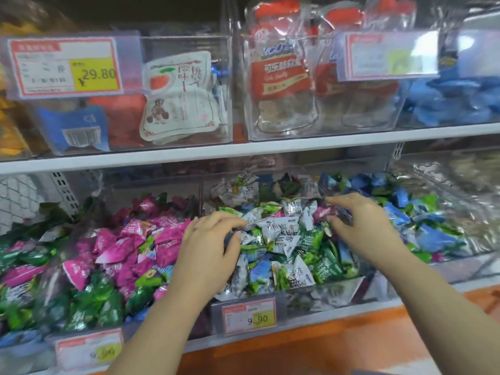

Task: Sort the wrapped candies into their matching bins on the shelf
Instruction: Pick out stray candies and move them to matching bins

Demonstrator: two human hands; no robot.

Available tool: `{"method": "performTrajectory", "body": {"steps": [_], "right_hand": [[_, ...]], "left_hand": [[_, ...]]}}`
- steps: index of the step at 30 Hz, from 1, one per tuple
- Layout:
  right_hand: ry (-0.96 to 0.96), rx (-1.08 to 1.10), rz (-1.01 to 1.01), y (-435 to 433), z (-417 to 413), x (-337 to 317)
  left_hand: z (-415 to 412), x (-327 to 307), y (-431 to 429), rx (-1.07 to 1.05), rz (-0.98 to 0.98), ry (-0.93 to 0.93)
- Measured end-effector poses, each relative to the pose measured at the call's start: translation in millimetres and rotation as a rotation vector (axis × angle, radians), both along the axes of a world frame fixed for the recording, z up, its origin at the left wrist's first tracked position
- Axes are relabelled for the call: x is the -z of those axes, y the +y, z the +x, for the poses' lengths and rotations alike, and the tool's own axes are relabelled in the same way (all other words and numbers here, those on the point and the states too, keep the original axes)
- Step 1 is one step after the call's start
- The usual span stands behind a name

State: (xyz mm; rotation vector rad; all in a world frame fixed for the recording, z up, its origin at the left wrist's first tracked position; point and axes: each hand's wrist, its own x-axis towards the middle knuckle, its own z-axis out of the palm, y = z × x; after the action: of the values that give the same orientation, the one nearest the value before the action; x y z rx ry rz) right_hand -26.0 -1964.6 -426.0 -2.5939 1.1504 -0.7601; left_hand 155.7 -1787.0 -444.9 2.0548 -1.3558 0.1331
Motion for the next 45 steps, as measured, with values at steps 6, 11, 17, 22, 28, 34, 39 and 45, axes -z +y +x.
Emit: {"method": "performTrajectory", "body": {"steps": [6, 11, 17, 22, 28, 34, 39, 45], "right_hand": [[0.075, 0.079, -0.047, -6, 8, 0], [-0.143, 0.077, -0.124, -5, 8, 3], [-0.625, -0.133, 0.130, 33, 12, -22], [-0.554, -0.445, 0.344, 74, 32, -30], [-0.374, -0.317, 0.316, 54, 44, -29], [0.209, -0.137, 0.085, 22, 60, -9], [0.266, -0.150, 0.054, 17, 75, -3], [0.190, -0.124, 0.076, 17, 79, -1]], "left_hand": [[0, 1, -1, -0.007, -0.018, -0.026], [-3, 0, 1, -0.016, -0.053, -0.037], [-19, -16, 1, 0.094, -0.157, 0.118], [-35, -31, 3, 0.227, -0.248, 0.351], [-19, -35, 14, 0.116, -0.328, 0.311], [33, -19, 29, -0.152, -0.262, 0.156], [56, -6, 37, -0.228, -0.144, 0.009], [57, -3, 43, -0.189, 0.160, 0.043]]}}
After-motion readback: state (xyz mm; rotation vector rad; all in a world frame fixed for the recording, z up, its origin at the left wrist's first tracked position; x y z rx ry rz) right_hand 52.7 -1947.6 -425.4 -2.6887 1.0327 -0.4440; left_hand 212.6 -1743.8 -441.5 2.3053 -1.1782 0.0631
